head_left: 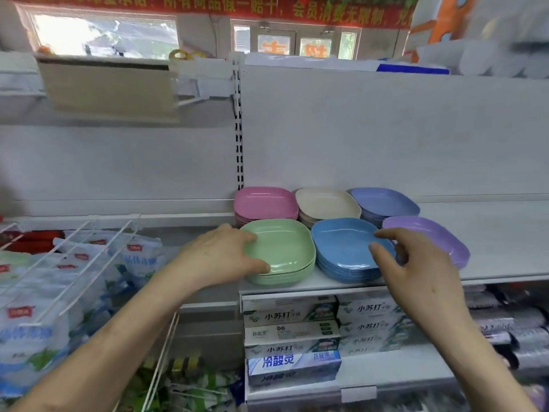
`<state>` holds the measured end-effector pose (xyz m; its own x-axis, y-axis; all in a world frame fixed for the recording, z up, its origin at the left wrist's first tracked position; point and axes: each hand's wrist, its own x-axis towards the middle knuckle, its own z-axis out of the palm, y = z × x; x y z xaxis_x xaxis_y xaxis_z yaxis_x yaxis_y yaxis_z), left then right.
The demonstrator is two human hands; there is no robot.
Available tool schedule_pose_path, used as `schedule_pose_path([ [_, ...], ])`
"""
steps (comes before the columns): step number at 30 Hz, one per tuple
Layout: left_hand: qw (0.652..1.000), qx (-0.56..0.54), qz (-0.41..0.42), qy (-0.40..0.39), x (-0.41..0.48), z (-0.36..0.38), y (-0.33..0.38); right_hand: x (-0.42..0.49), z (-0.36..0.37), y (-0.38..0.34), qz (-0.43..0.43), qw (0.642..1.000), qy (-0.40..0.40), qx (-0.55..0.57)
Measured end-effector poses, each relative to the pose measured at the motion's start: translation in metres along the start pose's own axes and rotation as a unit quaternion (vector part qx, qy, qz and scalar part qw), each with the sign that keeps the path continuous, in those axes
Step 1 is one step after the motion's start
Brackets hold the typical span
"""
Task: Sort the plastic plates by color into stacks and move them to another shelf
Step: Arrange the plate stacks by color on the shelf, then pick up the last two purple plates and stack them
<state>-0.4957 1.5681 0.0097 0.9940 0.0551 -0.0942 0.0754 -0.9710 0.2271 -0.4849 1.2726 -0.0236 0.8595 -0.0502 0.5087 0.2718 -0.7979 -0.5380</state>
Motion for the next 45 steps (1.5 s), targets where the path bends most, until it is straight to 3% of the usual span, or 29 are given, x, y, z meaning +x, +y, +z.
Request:
schedule_pose_path([
  [6,0.985,-0.048,-0.02,0.166,0.004,-0.009,0.039,0.013,-0.029,0.034,-0.024,0.999,-0.024,-0.009],
  [11,0.953,-0.127,0.095,0.259,0.012,0.019,0.15,0.019,-0.088,0.099,-0.023,0.998,-0.044,-0.034],
  [21,0.905,-0.194,0.32,0.205,0.037,0.124,0.439,0.001,-0.262,0.292,0.029,0.992,0.016,-0.119],
  [29,0.86,-0.193,0.456,0.122,0.056,0.181,0.661,-0.028,-0.387,0.434,0.147,0.971,0.091,-0.167],
  [35,0.835,-0.216,0.499,0.085,0.091,0.227,0.809,-0.021,-0.444,0.547,0.217,0.949,0.116,-0.196],
  [45,0.823,-0.229,0.516,0.066,0.173,0.254,1.028,0.086,-0.542,0.711,0.209,0.944,0.125,-0.221],
])
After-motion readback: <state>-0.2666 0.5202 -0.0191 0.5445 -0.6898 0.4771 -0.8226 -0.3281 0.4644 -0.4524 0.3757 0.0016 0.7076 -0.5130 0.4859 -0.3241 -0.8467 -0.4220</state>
